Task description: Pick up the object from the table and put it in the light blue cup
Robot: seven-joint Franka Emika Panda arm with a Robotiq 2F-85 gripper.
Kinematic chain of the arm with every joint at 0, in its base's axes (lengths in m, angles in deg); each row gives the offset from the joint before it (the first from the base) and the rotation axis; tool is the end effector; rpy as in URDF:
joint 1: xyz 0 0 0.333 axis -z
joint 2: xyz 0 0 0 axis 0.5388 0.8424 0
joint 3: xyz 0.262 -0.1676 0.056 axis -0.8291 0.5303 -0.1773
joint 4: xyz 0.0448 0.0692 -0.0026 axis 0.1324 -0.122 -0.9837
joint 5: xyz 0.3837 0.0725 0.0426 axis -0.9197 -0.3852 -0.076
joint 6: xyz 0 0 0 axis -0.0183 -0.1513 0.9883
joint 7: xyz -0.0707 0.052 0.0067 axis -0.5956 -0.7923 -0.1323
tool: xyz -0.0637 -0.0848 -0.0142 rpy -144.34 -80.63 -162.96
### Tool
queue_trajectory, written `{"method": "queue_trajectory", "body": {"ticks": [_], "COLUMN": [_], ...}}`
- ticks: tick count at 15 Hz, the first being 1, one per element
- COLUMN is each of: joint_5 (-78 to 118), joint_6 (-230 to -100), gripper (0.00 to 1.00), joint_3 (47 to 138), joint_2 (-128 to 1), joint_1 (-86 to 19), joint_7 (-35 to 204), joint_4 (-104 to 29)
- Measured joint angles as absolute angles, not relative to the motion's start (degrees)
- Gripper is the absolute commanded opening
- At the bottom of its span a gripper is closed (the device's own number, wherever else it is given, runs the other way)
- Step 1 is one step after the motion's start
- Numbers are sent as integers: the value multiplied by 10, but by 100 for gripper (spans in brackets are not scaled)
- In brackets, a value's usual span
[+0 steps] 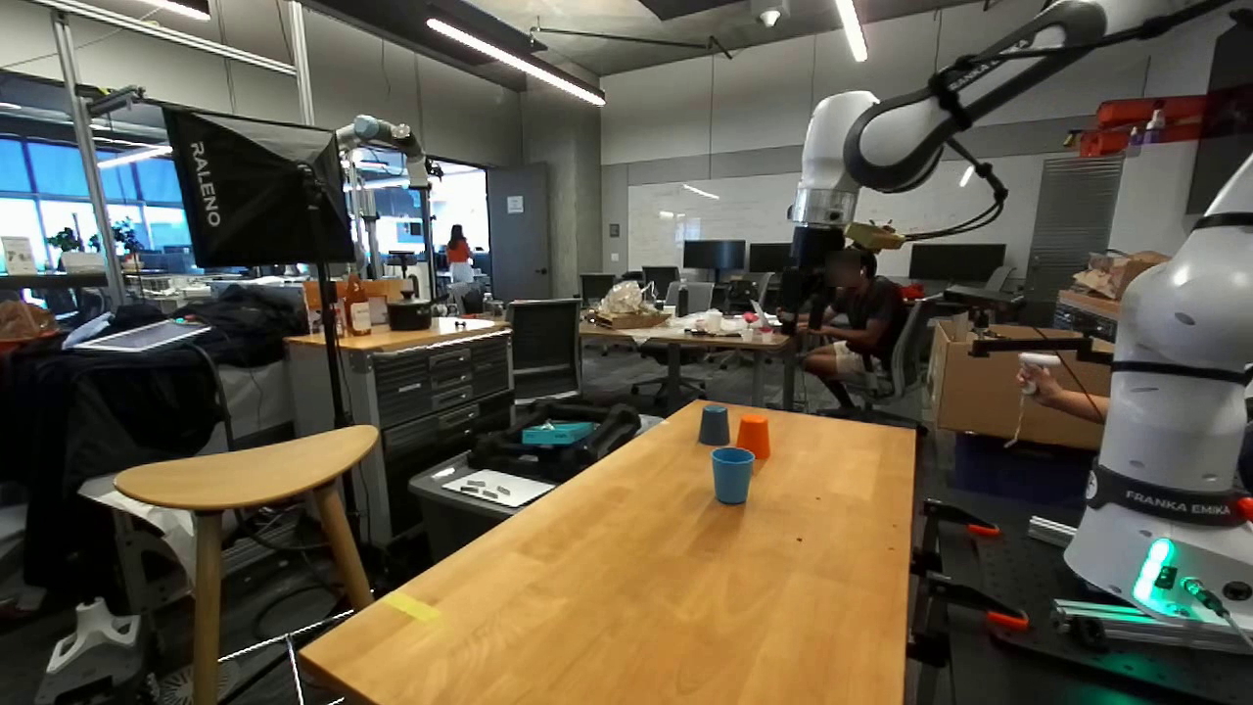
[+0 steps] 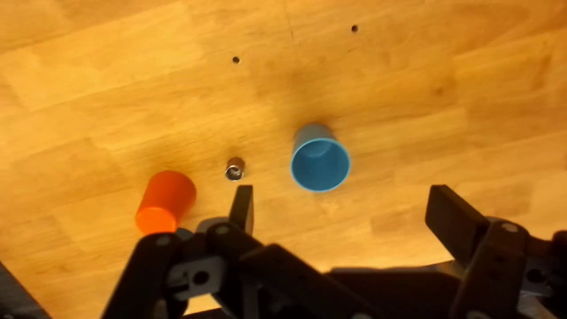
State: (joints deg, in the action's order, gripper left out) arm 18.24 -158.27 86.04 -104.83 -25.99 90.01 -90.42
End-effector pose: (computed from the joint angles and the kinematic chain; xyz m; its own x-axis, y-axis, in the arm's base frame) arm 0.4135 -0.0327 0.4354 0.9628 -0.2357 0.1325 -0.2393 -0.9709 0.0116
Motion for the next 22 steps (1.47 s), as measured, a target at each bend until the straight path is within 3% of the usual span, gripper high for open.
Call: {"method": "queue_trajectory", "body": {"ticks": [3,10,22], "joint_5": [191,216,202], "joint_6": [-1596,-1603,-1693], "gripper": [100,100,100], "joint_3": [889,888,953], "joint_2": [-967,-933,-576], "joint_1": [-223,-231,-227], "joint_7": [917,972,1148], "joint_4": [-853,-854,-669]}}
